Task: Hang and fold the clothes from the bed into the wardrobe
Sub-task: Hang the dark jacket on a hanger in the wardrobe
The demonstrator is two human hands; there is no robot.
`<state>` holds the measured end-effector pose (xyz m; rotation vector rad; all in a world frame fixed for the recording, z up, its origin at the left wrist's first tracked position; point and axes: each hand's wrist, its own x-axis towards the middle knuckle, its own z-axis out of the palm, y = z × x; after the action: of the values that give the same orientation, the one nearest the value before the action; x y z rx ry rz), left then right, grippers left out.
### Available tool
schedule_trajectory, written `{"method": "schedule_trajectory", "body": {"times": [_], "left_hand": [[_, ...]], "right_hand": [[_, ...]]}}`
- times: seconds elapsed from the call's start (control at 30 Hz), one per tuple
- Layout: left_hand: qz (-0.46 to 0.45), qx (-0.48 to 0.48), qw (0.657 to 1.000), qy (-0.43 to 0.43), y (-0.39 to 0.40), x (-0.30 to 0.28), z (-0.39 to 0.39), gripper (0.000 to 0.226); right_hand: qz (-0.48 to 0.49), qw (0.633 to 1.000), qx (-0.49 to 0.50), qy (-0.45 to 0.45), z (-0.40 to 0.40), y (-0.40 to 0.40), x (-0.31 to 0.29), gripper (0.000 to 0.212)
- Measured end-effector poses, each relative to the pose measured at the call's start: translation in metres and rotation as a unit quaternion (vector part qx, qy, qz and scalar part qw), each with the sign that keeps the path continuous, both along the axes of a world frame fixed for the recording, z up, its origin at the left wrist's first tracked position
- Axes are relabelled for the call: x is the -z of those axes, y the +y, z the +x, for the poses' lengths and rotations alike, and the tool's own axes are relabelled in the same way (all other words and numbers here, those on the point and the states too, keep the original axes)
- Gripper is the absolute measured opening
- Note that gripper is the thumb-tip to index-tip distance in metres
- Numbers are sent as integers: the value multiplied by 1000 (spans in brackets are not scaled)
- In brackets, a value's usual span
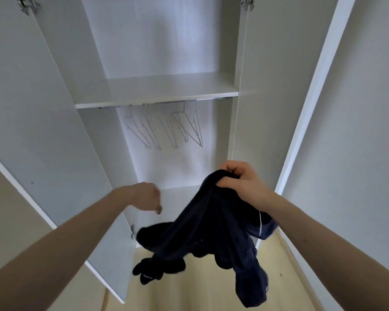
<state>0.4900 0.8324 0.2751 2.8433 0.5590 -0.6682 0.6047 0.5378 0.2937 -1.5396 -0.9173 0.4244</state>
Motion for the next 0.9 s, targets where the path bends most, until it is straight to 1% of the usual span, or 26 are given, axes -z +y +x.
{"method": "schedule_trajectory", "body": {"times": [0.03,0.07,0.1,0.13,0.17,0.23,0.27,0.3,0.33,0.4,0.43,0.47,0.53,0.57,0.6,0.67,0.73,0.8,0.87,0.9], "left_hand": [[-75,14,996,-56,-18,4,8,38],[-159,30,982,-97,-38,9,13,53],[-245,46,961,-122,-58,14,19,66],[-302,74,942,-129,-75,17,24,72],[-325,115,931,-117,-93,21,27,66],[-381,180,904,-67,-126,29,30,32],[-410,190,891,-36,-139,36,30,15],[-417,208,885,-22,-147,42,30,6],[-404,219,888,-17,-150,49,31,8],[-330,223,916,-45,-146,59,31,12],[-318,192,925,-79,-138,61,29,18],[-333,144,922,-133,-129,62,27,22],[-367,67,894,-249,-111,55,18,15],[-375,54,877,-295,-105,51,12,13],[-381,56,863,-326,-104,48,6,15],[-376,67,849,-364,-113,38,-5,24],[-377,58,830,-407,-127,27,-13,28],[-380,50,816,-433,-135,12,-18,29],[-368,73,828,-417,-131,1,-23,28],[-343,100,849,-390,-125,-4,-27,27]], "right_hand": [[-5,1000,-19,-4,-3,0,-1,21],[-14,999,-35,-9,-6,-1,-1,20],[-26,998,-47,-14,-10,-1,-2,19],[-38,997,-57,-20,-13,-3,-4,20],[-52,996,-64,-27,-16,-4,-5,21],[-80,993,-73,-39,-20,-10,-8,22],[-94,992,-75,-43,-22,-14,-10,22],[-108,990,-75,-44,-23,-19,-13,21],[-119,989,-74,-44,-24,-26,-15,19],[-138,987,-66,-39,-25,-45,-15,17],[-152,986,-58,-38,-25,-58,-14,16],[-168,984,-49,-40,-26,-71,-11,13],[-208,976,-28,-55,-29,-99,0,10],[-232,970,-13,-67,-32,-109,8,12],[-252,965,1,-74,-33,-117,18,15],[-285,956,27,-67,-35,-124,44,25],[-343,936,51,-57,-36,-125,72,37],[-373,926,43,-35,-38,-121,97,39],[-386,922,29,-24,-42,-114,115,33],[-389,920,32,-38,-42,-109,119,26]]}}
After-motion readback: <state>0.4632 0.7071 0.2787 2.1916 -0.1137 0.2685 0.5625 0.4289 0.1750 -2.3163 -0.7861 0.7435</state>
